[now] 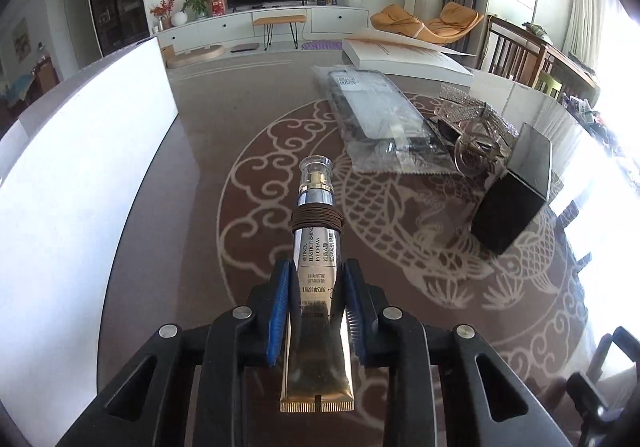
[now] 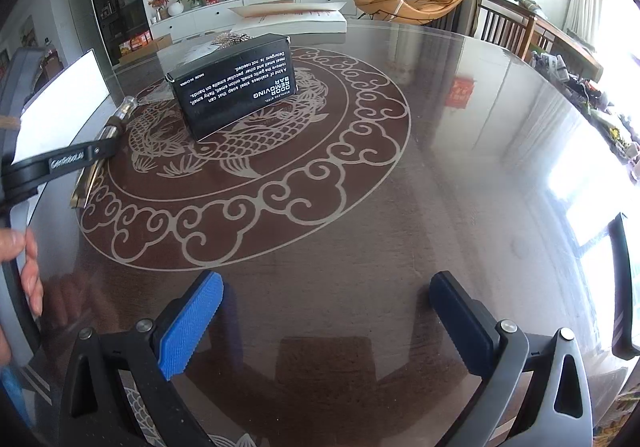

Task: Organize objects
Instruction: 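Grasp the gold tube with the left tool, then grasp the black printed box with the right tool while the left tool holds the gold tube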

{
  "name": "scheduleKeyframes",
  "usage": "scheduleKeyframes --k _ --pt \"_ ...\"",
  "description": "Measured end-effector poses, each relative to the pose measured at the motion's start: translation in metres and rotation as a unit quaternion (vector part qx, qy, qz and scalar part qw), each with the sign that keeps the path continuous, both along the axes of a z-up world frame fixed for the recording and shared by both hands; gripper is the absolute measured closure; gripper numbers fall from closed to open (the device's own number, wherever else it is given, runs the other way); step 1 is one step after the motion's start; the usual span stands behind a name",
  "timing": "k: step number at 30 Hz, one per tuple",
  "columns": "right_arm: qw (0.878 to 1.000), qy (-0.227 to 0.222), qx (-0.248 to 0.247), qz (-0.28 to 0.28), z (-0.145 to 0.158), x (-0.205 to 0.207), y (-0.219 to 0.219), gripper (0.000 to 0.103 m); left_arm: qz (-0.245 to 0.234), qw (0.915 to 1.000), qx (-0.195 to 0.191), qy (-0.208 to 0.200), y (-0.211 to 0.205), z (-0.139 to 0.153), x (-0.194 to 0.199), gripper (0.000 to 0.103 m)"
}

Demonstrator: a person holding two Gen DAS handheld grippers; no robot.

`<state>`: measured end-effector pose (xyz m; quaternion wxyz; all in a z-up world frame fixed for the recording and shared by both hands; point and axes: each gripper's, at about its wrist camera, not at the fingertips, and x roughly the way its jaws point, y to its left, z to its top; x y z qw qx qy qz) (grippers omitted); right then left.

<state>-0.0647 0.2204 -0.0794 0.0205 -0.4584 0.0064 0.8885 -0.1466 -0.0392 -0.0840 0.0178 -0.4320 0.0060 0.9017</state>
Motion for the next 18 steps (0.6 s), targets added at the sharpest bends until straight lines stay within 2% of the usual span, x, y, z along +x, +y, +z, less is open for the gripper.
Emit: scheduleKeyframes --k 4,5,6,7,8,9,10,18 --pt "1.000 0.000 0.000 0.000 0.000 0.000 0.000 0.000 -0.014 0.9999 -0.010 0.001 -0.006 0.000 0.054 0.074" --pt "1.000 0.000 0.000 0.000 0.000 0.000 0.000 0.000 -0.016 0.9997 -0.018 0.001 -0.008 -0.001 0.061 0.062" --pt "1.000 0.000 0.000 0.000 0.000 0.000 0.000 0.000 -0.011 0.9995 -0.028 0.001 -0.008 -0.002 0.064 0.040" --pt "1.000 0.000 0.000 0.000 0.000 0.000 0.000 0.000 -0.005 0.9993 -0.038 -0.004 -0.011 -0.003 0.063 0.026" --pt "1.000 0.000 0.000 0.000 0.000 0.000 0.000 0.000 0.002 0.9992 -0.037 -0.012 -0.017 -0.006 0.059 0.005" --pt "1.000 0.000 0.000 0.000 0.000 0.000 0.000 0.000 0.008 0.9995 -0.023 -0.021 -0.025 -0.008 0.055 0.001" --pt "1.000 0.000 0.000 0.000 0.000 0.000 0.000 0.000 0.015 0.9995 -0.004 -0.027 -0.030 -0.009 0.051 0.001" --pt "1.000 0.000 0.000 0.000 0.000 0.000 0.000 0.000 0.010 0.9995 -0.007 -0.028 -0.028 -0.012 0.042 0.000"
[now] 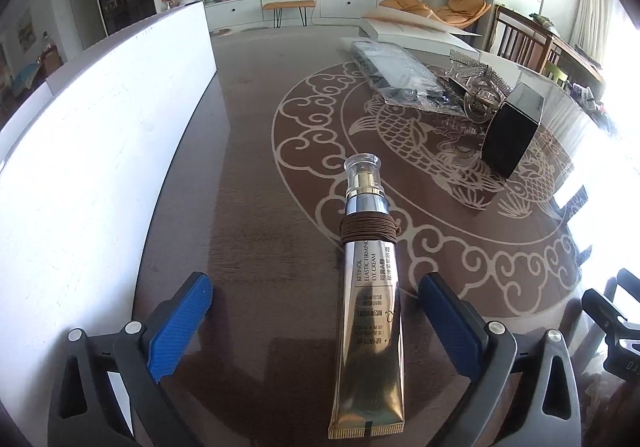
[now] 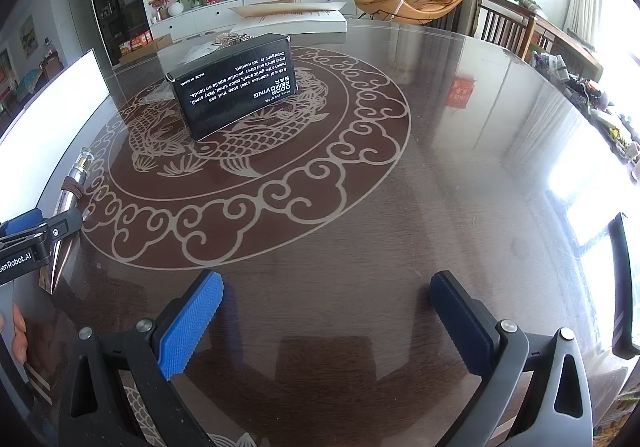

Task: Organize objects
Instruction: 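Grasp the black printed box with the right tool while the left tool holds the gold tube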

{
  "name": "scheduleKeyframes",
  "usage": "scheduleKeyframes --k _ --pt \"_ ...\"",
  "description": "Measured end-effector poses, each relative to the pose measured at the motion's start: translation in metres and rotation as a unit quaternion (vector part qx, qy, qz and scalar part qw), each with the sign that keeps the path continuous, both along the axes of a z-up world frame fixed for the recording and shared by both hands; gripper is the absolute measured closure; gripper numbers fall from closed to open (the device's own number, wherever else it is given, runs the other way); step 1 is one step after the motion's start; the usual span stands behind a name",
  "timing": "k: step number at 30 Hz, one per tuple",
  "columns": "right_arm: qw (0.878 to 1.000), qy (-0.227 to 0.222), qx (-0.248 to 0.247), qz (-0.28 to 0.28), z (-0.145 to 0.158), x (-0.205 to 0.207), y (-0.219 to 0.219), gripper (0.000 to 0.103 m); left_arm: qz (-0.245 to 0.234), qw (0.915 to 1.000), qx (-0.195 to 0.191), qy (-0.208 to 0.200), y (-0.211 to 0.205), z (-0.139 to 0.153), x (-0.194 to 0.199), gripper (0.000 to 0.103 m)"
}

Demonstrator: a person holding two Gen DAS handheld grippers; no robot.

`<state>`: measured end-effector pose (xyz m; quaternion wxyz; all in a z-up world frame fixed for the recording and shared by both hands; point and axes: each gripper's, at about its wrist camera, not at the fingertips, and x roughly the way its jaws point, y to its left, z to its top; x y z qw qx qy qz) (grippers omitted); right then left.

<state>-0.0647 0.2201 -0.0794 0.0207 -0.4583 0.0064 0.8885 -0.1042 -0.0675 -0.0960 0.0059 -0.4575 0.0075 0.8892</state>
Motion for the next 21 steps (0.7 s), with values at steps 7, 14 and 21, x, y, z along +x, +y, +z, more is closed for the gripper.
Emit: scheduleKeyframes --k 7,14,21 --pt "1.000 -0.001 0.000 0.001 0.000 0.000 0.000 0.000 0.000 1.0000 0.000 0.000 0.001 0.000 0.000 0.000" --pt "0.995 -0.018 -0.097 -0.029 0.038 -0.071 -0.015 0.008 0.000 1.0000 0.000 0.000 0.001 0.000 -0.001 0.000" --pt "0.979 -0.083 -0.173 -0.064 0.050 -0.177 -0.057 0.005 0.000 1.0000 0.000 0.000 0.001 -0.001 -0.001 0.000"
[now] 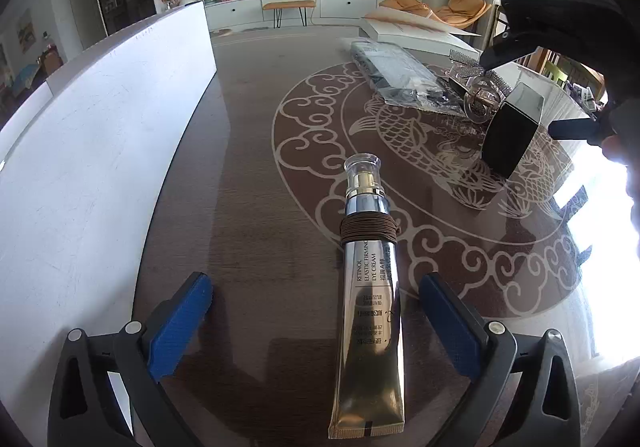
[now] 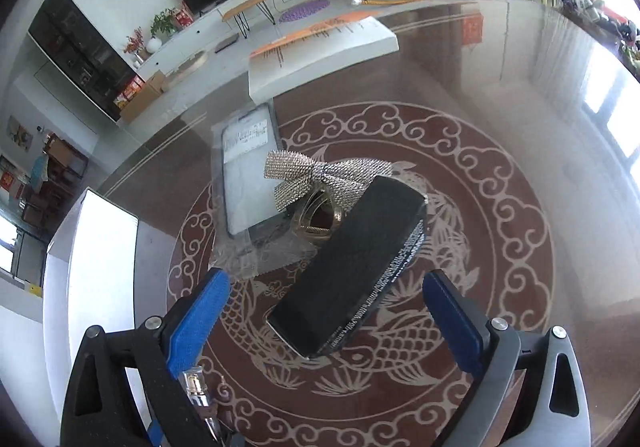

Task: Organize objects
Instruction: 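Grasp the black printed box with the right tool while the left tool holds the gold tube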

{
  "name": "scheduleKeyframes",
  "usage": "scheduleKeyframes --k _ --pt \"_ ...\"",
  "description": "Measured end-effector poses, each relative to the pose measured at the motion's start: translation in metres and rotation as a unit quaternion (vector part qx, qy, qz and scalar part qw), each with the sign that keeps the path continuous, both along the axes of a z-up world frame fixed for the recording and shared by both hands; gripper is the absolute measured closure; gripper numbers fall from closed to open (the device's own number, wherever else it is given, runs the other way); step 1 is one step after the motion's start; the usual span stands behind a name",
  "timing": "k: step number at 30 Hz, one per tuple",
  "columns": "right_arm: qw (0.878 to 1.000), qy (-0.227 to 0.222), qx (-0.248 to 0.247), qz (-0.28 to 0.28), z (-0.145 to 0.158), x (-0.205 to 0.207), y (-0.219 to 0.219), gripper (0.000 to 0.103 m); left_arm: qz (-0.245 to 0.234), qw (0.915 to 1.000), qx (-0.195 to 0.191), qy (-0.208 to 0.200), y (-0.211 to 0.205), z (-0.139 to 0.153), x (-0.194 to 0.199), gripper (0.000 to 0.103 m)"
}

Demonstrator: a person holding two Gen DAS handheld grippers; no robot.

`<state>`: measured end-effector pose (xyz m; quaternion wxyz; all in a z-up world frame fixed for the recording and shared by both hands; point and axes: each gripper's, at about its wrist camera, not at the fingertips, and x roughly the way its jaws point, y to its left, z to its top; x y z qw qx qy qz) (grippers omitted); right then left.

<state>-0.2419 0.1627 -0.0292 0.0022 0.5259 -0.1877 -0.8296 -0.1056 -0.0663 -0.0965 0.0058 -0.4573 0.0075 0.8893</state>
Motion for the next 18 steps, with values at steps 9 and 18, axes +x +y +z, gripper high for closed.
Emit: scheduleKeyframes --k 9,18 --pt "0.995 0.042 -0.090 0.001 -0.019 0.051 0.049 0.062 0.000 1.0000 0.000 0.000 0.000 0.000 0.000 0.000" --pt "0.981 0.069 -0.156 -0.090 -0.038 0.148 0.147 0.038 0.000 1.0000 0.000 0.000 0.000 0.000 0.000 0.000"
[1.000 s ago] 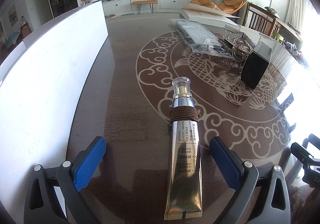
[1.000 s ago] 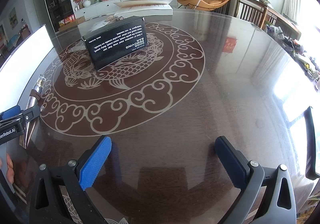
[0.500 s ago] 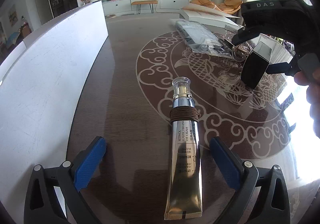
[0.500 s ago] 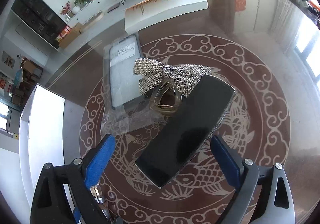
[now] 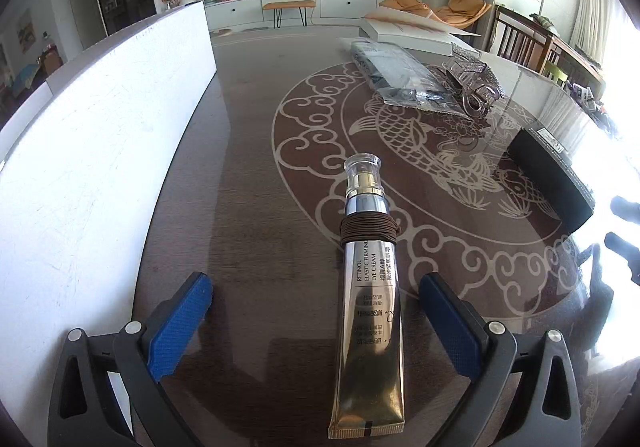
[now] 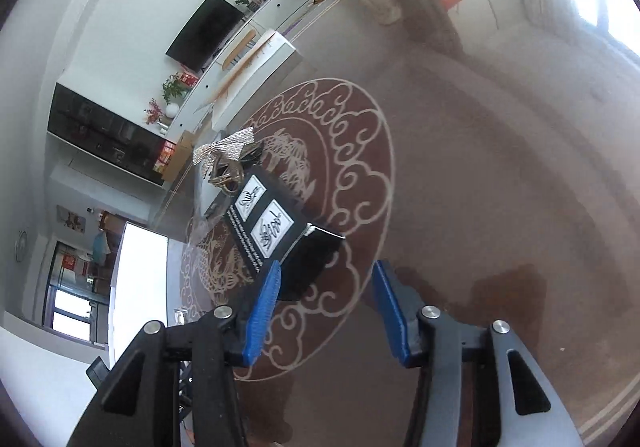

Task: Organize objects
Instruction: 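Grasp the black printed box with the right tool while the left tool holds the gold tube, then lift the black box with the right tool while the left tool lifts the gold tube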

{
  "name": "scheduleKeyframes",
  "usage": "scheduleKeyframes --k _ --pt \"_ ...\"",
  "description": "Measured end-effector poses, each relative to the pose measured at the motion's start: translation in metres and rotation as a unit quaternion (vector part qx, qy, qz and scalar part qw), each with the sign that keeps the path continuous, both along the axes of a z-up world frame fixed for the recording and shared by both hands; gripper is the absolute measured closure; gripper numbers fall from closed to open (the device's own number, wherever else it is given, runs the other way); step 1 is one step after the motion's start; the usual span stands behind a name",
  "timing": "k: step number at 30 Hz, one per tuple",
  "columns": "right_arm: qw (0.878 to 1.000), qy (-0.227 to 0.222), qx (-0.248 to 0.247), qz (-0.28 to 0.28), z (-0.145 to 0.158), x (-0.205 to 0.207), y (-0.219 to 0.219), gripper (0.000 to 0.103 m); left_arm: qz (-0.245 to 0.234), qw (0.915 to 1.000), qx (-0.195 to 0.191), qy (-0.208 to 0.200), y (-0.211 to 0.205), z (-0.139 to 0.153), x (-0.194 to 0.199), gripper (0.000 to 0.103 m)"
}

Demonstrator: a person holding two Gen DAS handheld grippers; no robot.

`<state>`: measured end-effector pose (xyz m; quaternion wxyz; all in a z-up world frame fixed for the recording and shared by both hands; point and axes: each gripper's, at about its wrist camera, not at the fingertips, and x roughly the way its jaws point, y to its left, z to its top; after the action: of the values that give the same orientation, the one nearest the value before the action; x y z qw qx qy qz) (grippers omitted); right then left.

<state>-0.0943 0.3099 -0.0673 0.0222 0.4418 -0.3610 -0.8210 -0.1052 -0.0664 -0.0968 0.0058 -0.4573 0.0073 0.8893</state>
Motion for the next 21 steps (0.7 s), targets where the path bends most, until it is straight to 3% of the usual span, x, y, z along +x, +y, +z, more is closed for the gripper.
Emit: scheduleKeyframes --k 1,3,5,9,13,17,18,20,21 --pt "1.000 0.005 0.012 -0.007 0.001 0.009 0.004 0.027 0.000 1.0000 0.000 0.000 0.000 0.000 0.000 0.000" --pt "0.998 0.024 0.058 -0.015 0.006 0.028 0.007 0.016 0.000 1.0000 0.000 0.000 0.000 0.000 0.000 0.000" --pt "0.993 0.035 0.112 -0.010 0.009 0.039 0.001 0.015 0.000 1.0000 0.000 0.000 0.000 0.000 0.000 0.000" --pt "0.985 0.040 0.165 0.040 0.016 0.033 -0.024 0.015 0.000 1.0000 0.000 0.000 0.000 0.000 0.000 0.000" --pt "0.959 0.047 0.256 0.109 0.029 0.002 -0.055 0.006 0.000 1.0000 0.000 0.000 0.000 0.000 0.000 0.000" --pt "0.934 0.001 0.312 0.174 0.022 -0.049 -0.083 0.006 0.000 1.0000 0.000 0.000 0.000 0.000 0.000 0.000" --pt "0.931 -0.013 0.311 0.191 0.016 -0.059 -0.088 0.006 0.000 1.0000 0.000 0.000 0.000 0.000 0.000 0.000" --pt "0.929 -0.028 0.300 0.215 0.006 -0.070 -0.094 0.036 0.000 1.0000 0.000 0.000 0.000 0.000 0.000 0.000" --pt "0.930 -0.032 0.297 0.216 0.004 -0.071 -0.095 0.040 0.000 1.0000 0.000 0.000 0.000 0.000 0.000 0.000"
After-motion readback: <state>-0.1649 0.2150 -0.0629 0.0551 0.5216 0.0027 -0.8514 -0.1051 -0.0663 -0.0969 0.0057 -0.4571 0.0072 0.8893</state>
